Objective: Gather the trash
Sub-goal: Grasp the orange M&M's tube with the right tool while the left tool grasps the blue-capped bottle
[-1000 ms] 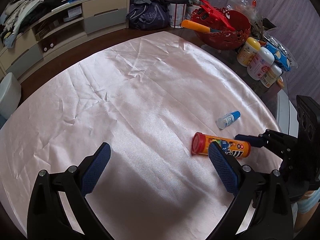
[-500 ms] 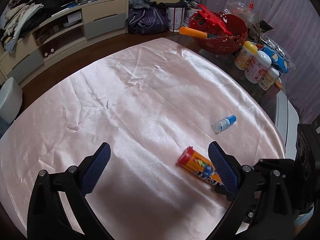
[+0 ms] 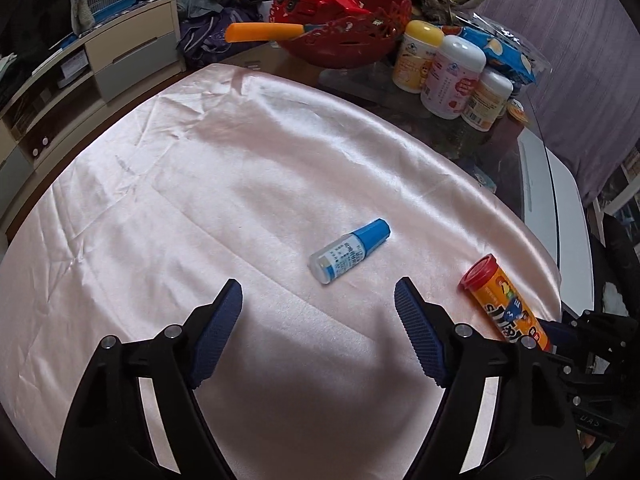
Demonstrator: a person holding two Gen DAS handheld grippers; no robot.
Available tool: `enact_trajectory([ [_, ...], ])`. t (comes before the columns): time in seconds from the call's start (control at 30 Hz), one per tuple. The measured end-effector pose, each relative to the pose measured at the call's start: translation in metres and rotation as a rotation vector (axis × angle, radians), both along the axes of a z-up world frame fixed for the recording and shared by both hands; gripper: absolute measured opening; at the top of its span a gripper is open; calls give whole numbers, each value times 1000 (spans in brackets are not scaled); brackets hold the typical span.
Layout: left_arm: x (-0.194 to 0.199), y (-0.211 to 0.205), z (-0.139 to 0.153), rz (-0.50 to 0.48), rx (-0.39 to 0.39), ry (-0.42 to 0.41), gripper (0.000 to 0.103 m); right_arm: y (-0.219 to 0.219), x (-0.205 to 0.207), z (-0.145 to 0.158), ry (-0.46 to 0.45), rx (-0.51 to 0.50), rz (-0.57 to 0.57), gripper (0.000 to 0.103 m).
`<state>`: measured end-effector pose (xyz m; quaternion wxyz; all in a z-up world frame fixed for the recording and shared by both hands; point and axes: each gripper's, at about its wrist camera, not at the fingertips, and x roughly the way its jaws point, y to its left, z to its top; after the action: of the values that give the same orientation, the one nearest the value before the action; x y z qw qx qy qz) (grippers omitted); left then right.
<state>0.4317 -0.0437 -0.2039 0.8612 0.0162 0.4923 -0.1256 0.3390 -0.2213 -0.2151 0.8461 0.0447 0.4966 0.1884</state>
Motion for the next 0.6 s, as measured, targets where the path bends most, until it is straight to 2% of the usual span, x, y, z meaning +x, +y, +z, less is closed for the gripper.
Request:
enact_trajectory([
  [0.1,10,-12,-10,-42,10,7,59,-5,2,0,-5,21,-43,31],
  [0.13,14,-15,-14,-54,16,11,49,-6,3,-1,-6,32,-57,31],
  [0.23,18,-22,-16,-81,35,-12,34,-9,1,-1,-6,54,-83,31],
  [0.4,12,-25,-15,-96,34,-16,28,-7,-1,0,-6,50,-108,31],
  [0.43,9,-25,-15,-98,29,-13,19,-6,-2,0,-5,47,-110,31],
  [0.6,-14,-15,-6,-72,17,-13,19,-5,-14,6,-6,41,-104,31],
])
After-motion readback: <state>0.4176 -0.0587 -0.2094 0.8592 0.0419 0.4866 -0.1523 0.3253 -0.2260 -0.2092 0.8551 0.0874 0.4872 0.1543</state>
